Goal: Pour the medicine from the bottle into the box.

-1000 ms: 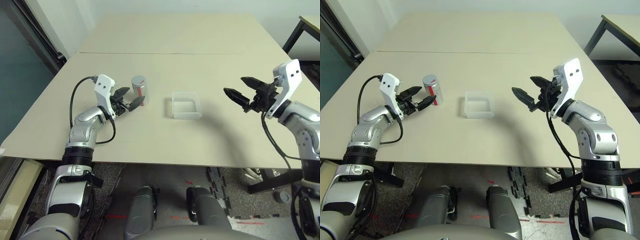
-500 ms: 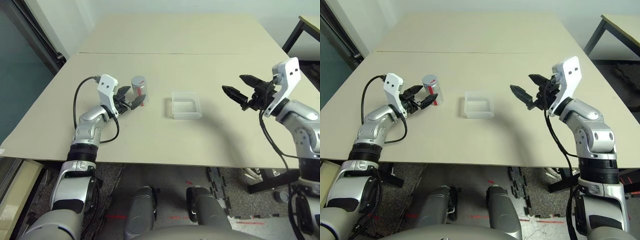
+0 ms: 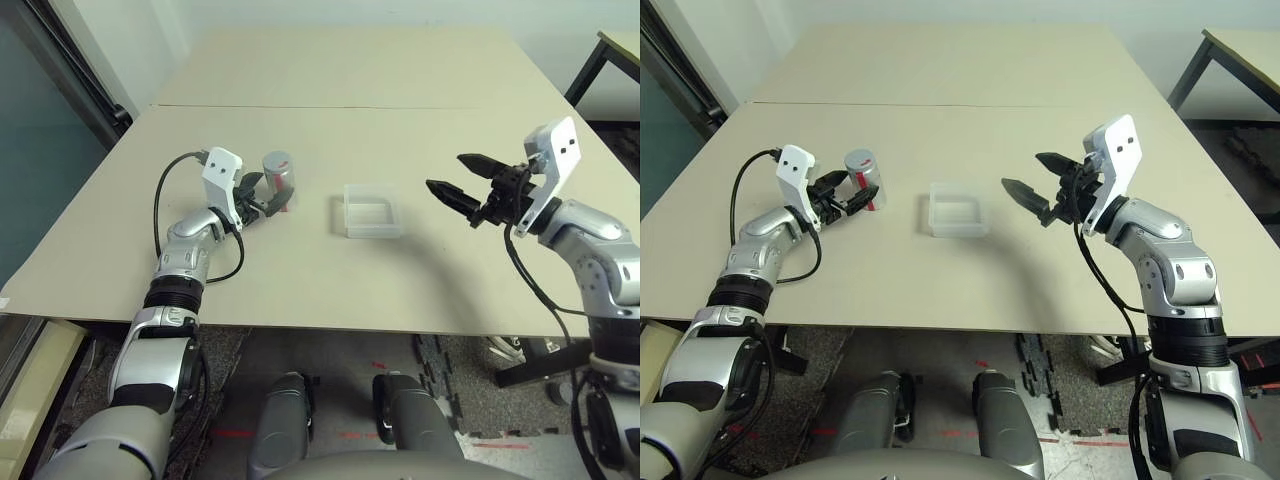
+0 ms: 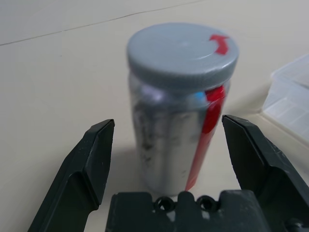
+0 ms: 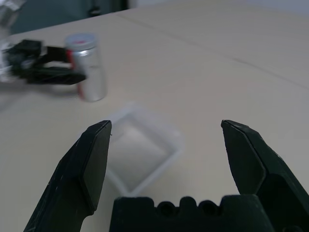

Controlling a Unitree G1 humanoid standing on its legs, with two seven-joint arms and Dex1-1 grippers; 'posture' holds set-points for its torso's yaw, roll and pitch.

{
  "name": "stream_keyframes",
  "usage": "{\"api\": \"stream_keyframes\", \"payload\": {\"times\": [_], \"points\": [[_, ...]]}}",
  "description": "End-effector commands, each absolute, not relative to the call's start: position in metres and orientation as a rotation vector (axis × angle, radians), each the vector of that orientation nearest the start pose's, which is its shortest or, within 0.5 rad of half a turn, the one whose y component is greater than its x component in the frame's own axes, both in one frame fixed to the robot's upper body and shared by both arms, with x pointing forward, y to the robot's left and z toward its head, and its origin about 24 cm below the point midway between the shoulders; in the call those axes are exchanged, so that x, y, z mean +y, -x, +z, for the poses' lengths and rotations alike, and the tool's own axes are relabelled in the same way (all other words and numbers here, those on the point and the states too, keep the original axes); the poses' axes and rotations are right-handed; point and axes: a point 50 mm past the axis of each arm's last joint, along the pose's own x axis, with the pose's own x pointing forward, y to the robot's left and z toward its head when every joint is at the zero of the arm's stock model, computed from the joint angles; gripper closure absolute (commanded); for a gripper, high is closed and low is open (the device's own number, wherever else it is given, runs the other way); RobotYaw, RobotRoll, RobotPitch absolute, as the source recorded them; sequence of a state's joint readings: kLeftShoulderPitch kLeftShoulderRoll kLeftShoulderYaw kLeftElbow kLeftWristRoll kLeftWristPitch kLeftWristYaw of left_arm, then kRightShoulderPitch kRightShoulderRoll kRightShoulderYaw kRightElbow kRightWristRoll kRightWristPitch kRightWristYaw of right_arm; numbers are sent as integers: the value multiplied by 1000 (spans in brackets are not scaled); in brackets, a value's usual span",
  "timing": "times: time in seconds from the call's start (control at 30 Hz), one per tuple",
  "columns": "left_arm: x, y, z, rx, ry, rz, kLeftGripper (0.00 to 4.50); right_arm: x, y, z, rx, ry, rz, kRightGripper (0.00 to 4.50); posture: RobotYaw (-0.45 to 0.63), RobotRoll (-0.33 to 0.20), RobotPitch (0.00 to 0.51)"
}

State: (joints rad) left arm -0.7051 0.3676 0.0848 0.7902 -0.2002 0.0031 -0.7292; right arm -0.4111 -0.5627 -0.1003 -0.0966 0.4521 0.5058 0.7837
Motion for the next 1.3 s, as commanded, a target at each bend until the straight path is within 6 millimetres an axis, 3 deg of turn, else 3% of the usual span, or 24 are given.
{"api": "stream_keyframes", "payload": {"times": [0.03, 0.73, 0.83, 0.93, 1.17, 1.3], "points": [[195, -369, 98, 96, -83, -615, 37, -190, -295, 167, 33, 138, 864, 0, -73, 0, 97], [184, -376, 88, 135, -92, -630, 37, -186, -298, 172, 45, 155, 897, 0, -92, 0, 91], [183, -376, 87, 137, -92, -629, 675, -185, -298, 172, 47, 157, 900, 0, -90, 0, 90], [183, -376, 87, 137, -95, -621, 1654, -185, -299, 172, 45, 156, 902, 0, -87, 0, 88], [187, -376, 87, 136, -109, -607, 1675, -183, -302, 174, 39, 162, 913, 0, -75, 0, 82], [183, -380, 106, 89, -106, -673, 1675, -183, -305, 180, 37, 176, 942, 0, -66, 0, 76]]}}
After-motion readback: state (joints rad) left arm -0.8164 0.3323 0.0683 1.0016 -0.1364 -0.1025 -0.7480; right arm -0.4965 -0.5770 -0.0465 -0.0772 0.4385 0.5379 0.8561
